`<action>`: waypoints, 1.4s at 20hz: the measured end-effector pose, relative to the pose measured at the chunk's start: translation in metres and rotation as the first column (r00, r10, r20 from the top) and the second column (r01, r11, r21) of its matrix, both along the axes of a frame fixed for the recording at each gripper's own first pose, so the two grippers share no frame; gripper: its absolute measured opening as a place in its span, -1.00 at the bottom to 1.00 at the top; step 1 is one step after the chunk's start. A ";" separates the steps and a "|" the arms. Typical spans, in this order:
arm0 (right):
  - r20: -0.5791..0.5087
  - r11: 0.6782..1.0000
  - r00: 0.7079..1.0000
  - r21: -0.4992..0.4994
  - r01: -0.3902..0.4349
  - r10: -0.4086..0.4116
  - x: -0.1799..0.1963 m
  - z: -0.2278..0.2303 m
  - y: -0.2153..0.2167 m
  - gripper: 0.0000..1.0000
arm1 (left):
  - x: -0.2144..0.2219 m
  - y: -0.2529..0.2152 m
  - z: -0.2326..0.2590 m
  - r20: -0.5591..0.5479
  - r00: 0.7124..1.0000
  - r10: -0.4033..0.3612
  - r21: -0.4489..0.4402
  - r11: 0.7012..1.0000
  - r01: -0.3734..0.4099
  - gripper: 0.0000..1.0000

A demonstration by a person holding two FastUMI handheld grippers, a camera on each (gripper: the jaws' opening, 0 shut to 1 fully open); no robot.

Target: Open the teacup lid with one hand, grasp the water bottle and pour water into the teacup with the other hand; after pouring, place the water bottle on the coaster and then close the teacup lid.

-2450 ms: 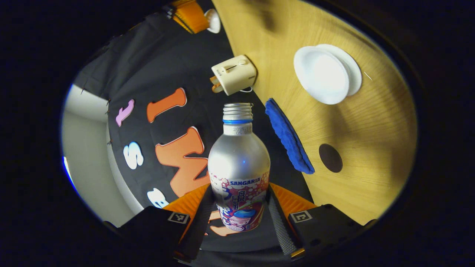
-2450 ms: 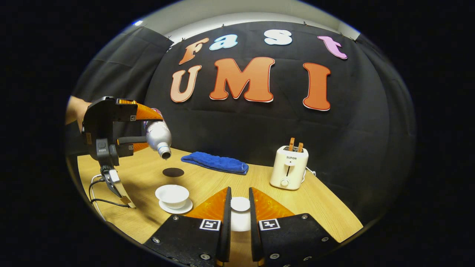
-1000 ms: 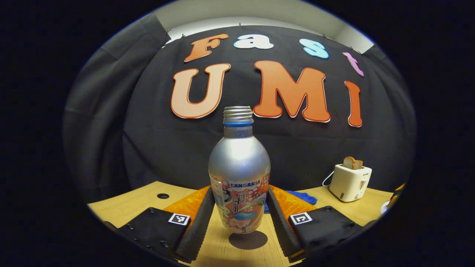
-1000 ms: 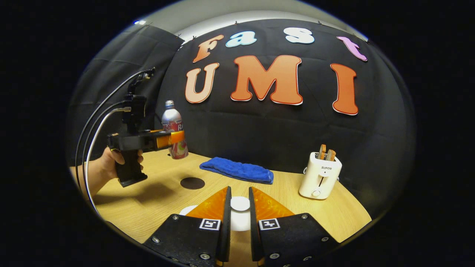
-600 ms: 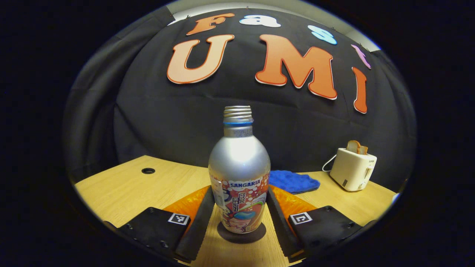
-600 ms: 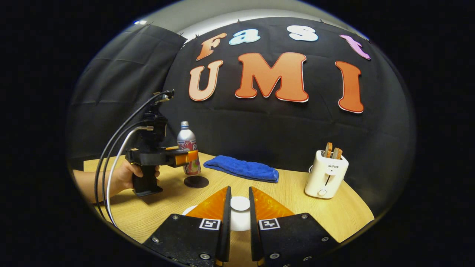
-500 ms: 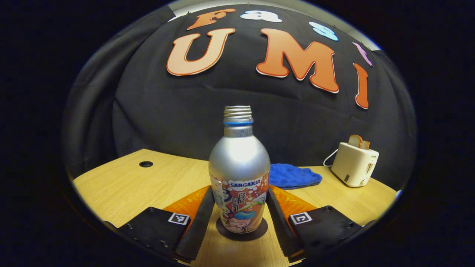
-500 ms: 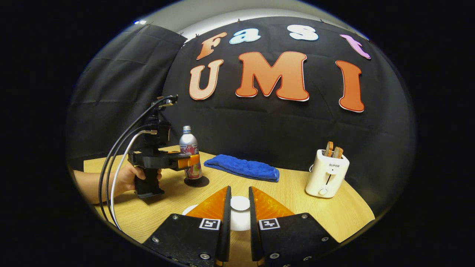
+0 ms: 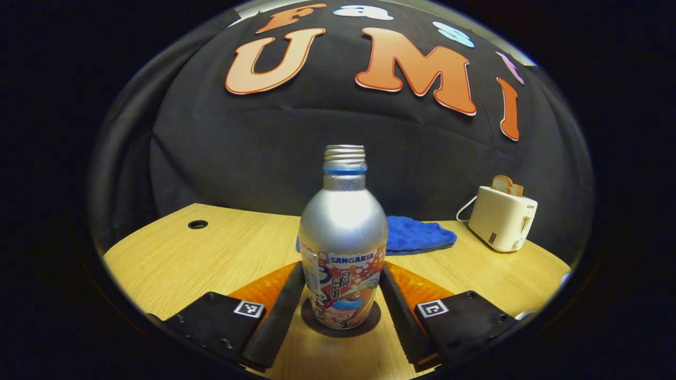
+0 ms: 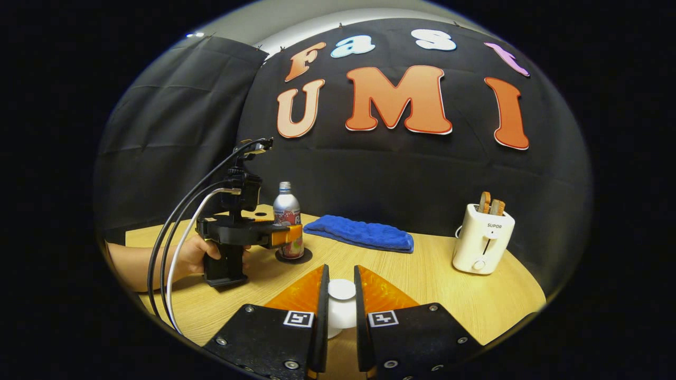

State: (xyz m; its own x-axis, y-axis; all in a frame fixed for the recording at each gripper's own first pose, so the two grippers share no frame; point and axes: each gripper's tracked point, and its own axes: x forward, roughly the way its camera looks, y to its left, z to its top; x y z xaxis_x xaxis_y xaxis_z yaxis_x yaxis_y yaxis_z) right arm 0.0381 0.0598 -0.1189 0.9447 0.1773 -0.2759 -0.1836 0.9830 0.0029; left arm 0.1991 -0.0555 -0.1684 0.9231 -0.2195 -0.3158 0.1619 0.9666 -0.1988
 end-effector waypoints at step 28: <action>-0.054 1.000 0.998 0.005 0.008 -0.008 0.010 -0.051 0.028 -0.43 | -0.113 0.037 0.089 0.218 0.974 0.067 0.062 0.995 -0.083 0.99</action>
